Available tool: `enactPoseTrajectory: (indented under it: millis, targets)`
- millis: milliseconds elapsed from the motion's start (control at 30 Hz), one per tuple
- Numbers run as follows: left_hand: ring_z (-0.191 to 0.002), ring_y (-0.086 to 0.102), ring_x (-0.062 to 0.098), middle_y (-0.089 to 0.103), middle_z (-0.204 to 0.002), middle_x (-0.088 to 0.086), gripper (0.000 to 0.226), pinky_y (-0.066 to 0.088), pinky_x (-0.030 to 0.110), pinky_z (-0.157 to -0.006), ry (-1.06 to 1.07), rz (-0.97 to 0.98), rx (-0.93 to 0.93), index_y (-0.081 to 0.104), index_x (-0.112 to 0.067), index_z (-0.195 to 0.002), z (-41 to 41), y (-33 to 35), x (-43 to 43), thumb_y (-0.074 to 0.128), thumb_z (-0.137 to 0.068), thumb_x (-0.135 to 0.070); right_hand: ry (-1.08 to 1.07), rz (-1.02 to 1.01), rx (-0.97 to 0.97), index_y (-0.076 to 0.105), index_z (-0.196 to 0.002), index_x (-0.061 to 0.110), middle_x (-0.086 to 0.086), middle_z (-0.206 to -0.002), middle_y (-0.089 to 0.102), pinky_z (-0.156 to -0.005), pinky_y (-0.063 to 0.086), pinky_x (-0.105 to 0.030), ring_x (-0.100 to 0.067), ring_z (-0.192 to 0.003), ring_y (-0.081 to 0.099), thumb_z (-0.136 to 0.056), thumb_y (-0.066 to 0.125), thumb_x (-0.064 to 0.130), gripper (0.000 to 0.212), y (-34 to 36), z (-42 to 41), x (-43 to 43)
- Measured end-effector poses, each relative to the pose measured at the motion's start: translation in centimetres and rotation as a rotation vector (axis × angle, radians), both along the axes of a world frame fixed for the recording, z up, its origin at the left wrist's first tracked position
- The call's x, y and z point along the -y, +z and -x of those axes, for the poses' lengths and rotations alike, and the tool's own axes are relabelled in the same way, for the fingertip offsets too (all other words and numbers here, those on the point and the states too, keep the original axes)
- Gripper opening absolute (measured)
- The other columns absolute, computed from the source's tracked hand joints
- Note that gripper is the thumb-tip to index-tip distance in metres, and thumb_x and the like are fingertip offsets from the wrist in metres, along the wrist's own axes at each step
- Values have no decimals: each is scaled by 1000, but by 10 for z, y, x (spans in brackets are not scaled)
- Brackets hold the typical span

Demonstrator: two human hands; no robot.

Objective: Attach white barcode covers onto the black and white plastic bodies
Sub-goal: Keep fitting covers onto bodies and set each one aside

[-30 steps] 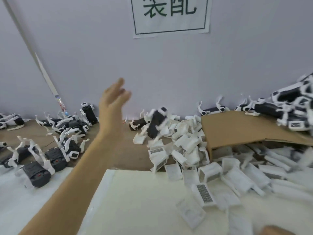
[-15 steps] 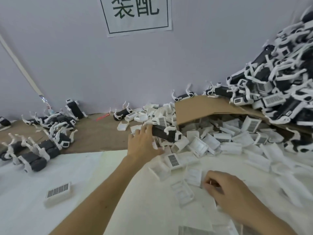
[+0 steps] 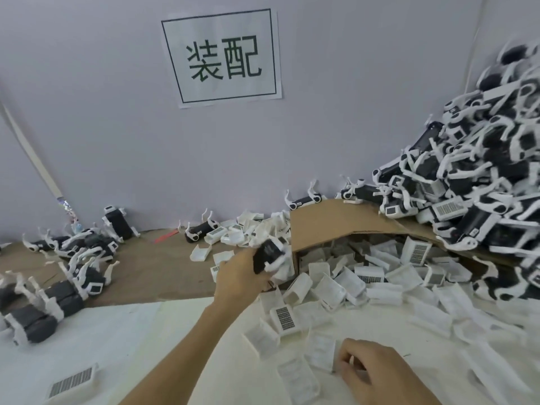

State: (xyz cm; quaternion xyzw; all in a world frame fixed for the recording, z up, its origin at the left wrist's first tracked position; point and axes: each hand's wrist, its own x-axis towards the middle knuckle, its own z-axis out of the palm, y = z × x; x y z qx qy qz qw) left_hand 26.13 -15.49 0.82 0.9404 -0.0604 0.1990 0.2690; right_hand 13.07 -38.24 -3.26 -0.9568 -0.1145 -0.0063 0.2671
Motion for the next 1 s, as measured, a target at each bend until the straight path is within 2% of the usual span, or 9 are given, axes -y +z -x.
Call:
enactPoseTrajectory:
  millis: [67,133,267,367,433,567,667,767,1000]
  targets:
    - [-72,64,12,71,-79,-8,34,49,21,-64,-109,602,-25,70,-19,-97,22,7,1,70,-87,-52,-17,-12,31,39,-66,26,5,-72,50,-74,38,-17,-5,-74,52,-96,54,34,34,-3,1,0]
    - [-84,71,13,77,-94,-4,44,55,17,-69,-385,1056,-265,78,-22,-96,51,9,-1,70,-80,-62,-28,1,54,37,-60,22,2,-72,49,-69,37,-24,-10,-72,52,-96,52,33,40,-5,5,0]
    - [-108,70,22,75,-114,7,60,55,35,-93,-556,1366,-527,80,-17,-105,81,-15,5,64,-77,-68,-71,-100,211,41,-58,20,0,-67,47,-62,39,-31,-11,-61,51,-97,52,30,42,-6,16,1]
    - [-94,72,27,78,-97,8,68,51,43,-90,-378,1460,-599,73,-10,-118,88,-32,20,42,-89,-64,-124,-381,379,48,-64,18,-2,-62,55,-53,46,-38,-15,-52,55,-101,50,29,38,-2,24,4]
    - [-90,75,25,77,-98,10,64,51,44,-88,-389,1455,-617,80,-12,-102,95,-44,25,52,-75,-63,-150,-542,393,53,-68,17,-6,-59,59,-44,50,-40,-15,-46,54,-103,46,28,38,3,29,6]
    - [-99,73,28,74,-112,14,65,52,44,-91,-464,1508,-629,77,-9,-105,120,-57,26,72,-61,-56,-148,-754,248,52,-71,21,-2,-53,45,-38,45,-34,-19,-43,42,-105,42,36,39,8,30,4]
    - [-106,72,25,74,-116,10,57,59,39,-86,-518,1377,-608,75,-16,-113,139,-55,28,79,-74,-58,-55,-840,72,51,-86,16,-23,-62,41,-45,41,-39,-27,-50,41,-95,41,51,38,9,29,6]
    - [-106,72,23,74,-117,8,56,59,30,-75,-564,1327,-633,77,-24,-108,155,-51,32,79,-68,-64,32,-870,-88,48,-100,22,-34,-74,45,-54,40,-44,-33,-57,48,-87,42,37,22,9,31,8]
    - [-102,72,35,74,-110,19,60,59,38,-85,-507,1254,-612,75,-8,-108,164,-54,38,81,-65,-50,-6,-775,162,57,-100,41,11,-90,63,-56,49,-22,-12,-74,68,-86,64,1,42,3,27,-1]
